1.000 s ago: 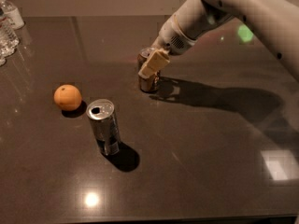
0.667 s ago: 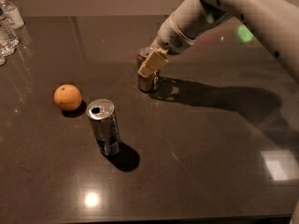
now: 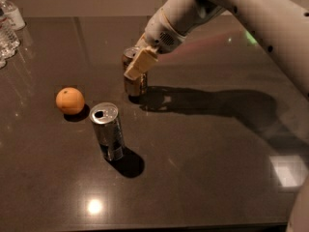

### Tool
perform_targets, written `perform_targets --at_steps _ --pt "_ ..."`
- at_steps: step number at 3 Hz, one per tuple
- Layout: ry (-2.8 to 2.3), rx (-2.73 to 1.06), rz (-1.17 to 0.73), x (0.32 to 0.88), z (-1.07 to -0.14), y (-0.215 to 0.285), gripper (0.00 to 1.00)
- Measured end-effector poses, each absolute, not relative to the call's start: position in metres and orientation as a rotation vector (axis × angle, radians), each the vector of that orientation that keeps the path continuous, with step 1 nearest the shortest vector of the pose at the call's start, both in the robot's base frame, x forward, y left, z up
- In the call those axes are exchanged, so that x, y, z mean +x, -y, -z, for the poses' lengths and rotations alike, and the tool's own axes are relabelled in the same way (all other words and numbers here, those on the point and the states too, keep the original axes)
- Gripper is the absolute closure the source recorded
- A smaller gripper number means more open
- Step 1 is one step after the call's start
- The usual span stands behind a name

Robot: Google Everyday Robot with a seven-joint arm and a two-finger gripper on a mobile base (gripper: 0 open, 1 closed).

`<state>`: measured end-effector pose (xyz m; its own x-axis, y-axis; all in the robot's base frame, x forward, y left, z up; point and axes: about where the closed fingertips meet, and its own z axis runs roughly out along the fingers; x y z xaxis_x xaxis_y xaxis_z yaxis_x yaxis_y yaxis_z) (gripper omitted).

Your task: Move orange can near orange

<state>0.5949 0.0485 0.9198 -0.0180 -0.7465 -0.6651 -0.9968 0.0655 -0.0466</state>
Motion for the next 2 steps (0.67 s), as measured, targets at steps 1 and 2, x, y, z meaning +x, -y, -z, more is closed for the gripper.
perform_targets --at_steps 1,2 --pt "-1.770 -1.768 -0.636 0.587 -0.926 -0.063 1.00" --pt "-1.691 -1.828 -0.649 0.572 -0.933 -0.088 1.00"
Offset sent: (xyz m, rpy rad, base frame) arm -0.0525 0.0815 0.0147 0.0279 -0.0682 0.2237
